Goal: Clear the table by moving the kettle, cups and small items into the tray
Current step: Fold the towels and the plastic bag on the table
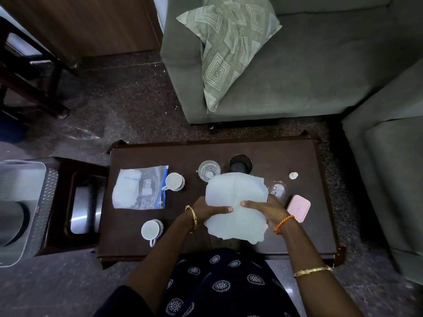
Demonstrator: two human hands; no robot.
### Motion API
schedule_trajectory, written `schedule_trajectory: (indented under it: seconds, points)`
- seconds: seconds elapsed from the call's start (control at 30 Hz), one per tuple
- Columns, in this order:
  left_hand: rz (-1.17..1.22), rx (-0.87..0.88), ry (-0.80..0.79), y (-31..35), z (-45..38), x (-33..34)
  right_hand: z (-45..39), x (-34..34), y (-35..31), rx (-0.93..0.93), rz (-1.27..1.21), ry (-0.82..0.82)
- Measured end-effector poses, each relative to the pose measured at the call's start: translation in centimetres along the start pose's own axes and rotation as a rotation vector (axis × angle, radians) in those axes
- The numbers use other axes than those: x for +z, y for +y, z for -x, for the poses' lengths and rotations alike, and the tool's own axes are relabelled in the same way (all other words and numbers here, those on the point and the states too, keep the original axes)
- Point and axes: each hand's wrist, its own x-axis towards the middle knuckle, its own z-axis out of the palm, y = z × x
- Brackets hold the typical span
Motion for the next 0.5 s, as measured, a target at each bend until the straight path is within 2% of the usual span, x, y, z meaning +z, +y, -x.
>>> schedule_trajectory:
  seconds: [0.1, 0.2, 0.3, 0.4, 0.5]
  points:
    - [-0.028, 0.017, 0.021, 0.7, -0.2, 0.3, -0.1, -0.1, -0.5, 0.007, -0.004, -0.019]
    - [-0.084, 0.065, 0.031, 1.0, -0.6, 1.2, -0.4, 0.9, -1.1, 0.018, 0.12, -0.033]
    - [-0.113, 0.064, 0.109, 1.2, -1.0, 0.8, -0.7, 0.9, -1.8, -0.013, 0.151, 0.057]
    - [-0.179, 0.057, 0.098, 1.6, -1.3, 0.3, -0.9, 0.4, -2.5, 0.011, 0.26, 0.108]
    - [-0.437, 0.145, 0.248, 3.4, -2.0, 0.7, -1.6, 0.7, -3.6, -0.039, 0.325, 0.311]
